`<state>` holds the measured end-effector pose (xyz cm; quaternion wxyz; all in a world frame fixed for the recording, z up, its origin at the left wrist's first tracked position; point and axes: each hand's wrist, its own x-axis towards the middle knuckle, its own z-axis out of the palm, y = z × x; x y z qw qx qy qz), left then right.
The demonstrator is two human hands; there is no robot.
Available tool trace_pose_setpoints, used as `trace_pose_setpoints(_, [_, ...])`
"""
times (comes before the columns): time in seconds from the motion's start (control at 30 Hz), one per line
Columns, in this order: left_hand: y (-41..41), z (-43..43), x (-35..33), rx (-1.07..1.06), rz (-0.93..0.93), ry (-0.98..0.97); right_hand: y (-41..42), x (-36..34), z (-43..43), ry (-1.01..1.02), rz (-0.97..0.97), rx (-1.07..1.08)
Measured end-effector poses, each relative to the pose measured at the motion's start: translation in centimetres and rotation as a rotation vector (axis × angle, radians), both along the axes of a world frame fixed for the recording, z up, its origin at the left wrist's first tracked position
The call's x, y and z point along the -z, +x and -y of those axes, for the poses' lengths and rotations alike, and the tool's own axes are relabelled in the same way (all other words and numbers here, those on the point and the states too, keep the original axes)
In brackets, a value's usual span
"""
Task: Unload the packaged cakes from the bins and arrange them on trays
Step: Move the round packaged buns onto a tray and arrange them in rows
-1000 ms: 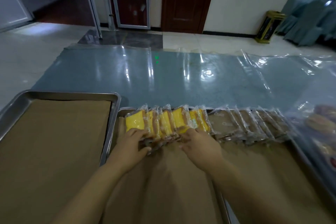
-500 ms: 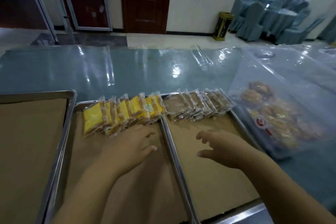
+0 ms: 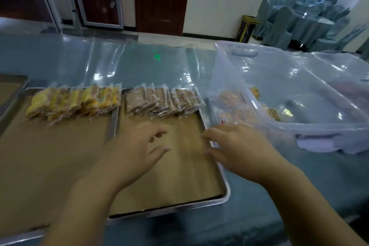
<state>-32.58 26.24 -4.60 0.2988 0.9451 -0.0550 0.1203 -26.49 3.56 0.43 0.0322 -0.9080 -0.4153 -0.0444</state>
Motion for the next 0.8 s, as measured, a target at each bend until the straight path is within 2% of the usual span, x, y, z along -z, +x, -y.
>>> trace_pose_setpoints(0.17, [1.4, 5.9, -2.4, 0.044, 0.070, 0.058, 1.3, -3.4, 6.1, 0.124, 0.138, -0.045])
trace_pose_setpoints(0.37, [6.8, 9.4, -7.0, 0.170, 0.180, 0.206, 6.5, -5.7, 12.1, 0.211, 0.237, 0.021])
trace_pose_setpoints(0.67, [18.3, 16.7, -10.0, 0.380, 0.221, 0.307, 16.2, -6.8, 18.9, -0.075, 0.167, 0.178])
trace_pose_setpoints(0.73, [20.3, 18.2, -9.8, 0.409, 0.195, 0.374, 18.3, -6.3, 20.1, -0.156, 0.116, 0.208])
trace_pose_setpoints(0.8, [22.0, 19.8, -9.4, 0.448, 0.163, 0.521, 20.2, -5.6, 21.2, -0.256, 0.059, 0.217])
